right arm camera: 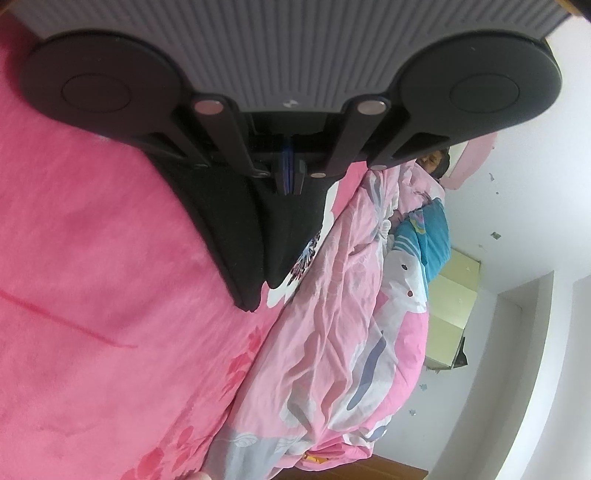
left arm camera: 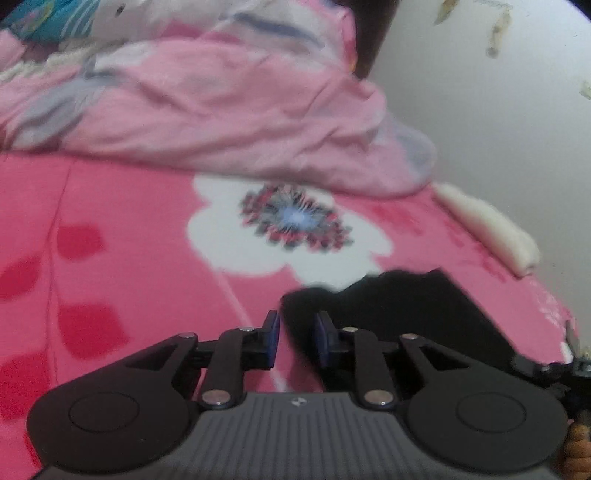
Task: Fold clothes
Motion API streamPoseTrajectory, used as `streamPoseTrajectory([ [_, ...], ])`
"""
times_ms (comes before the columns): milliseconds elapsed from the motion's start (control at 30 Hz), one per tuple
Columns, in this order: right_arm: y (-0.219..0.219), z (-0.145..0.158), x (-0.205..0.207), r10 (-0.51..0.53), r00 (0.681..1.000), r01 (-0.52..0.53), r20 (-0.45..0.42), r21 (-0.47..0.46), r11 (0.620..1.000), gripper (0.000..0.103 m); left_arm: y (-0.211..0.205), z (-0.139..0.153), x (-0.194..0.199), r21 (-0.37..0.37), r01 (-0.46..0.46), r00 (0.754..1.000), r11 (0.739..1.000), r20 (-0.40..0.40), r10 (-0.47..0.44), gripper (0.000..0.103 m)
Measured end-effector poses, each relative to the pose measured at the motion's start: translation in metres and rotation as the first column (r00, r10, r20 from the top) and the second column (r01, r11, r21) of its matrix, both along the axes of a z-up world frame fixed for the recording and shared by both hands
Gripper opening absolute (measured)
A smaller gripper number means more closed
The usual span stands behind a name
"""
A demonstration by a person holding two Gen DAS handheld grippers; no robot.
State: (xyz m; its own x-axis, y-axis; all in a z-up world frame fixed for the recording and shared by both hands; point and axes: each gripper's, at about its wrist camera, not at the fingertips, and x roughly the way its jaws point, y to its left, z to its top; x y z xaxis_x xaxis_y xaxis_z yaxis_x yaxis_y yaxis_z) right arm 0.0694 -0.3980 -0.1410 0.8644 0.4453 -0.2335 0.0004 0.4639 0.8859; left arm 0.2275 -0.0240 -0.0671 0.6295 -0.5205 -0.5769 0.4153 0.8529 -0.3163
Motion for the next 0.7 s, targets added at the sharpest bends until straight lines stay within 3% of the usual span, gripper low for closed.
streamPoseTrajectory([
  [333,0.001,0.002,-0.003,-0.003,1.0,0.003,0.001,0.0,1.0,0.0,-0.073,-0.018,0.021,-0.081,0.186,0.979,0.979,-0.068,-0.192,0.024],
  [433,0.0,0.001,-0.004,-0.001,1.0,0.001,0.004,0.009,1.0,0.0,-0.094,-0.023,0.027,-0.108,0.239,0.965,0.965,-0.085,-0.249,0.01],
  [467,0.0,0.001,-0.004,-0.001,1.0,0.001,0.005,0.013,1.0,0.0,-0.096,-0.025,0.031,-0.119,0.236,0.965,0.964,-0.088,-0.247,0.01],
  [600,-0.001,0.001,-0.005,0.0,1.0,0.0,0.006,0.023,1.0,0.0,-0.064,-0.027,0.061,-0.193,0.076,0.99,0.978,-0.104,-0.098,0.011],
  [667,-0.001,0.0,-0.005,0.0,1.0,0.0,0.007,0.027,1.0,0.0,-0.052,-0.027,0.072,-0.198,0.007,0.993,0.98,-0.116,-0.031,0.024],
  [700,-0.002,0.0,-0.005,0.0,1.0,0.0,0.007,0.029,1.0,0.0,-0.048,-0.027,0.077,-0.201,-0.021,0.992,0.979,-0.123,-0.004,0.026],
])
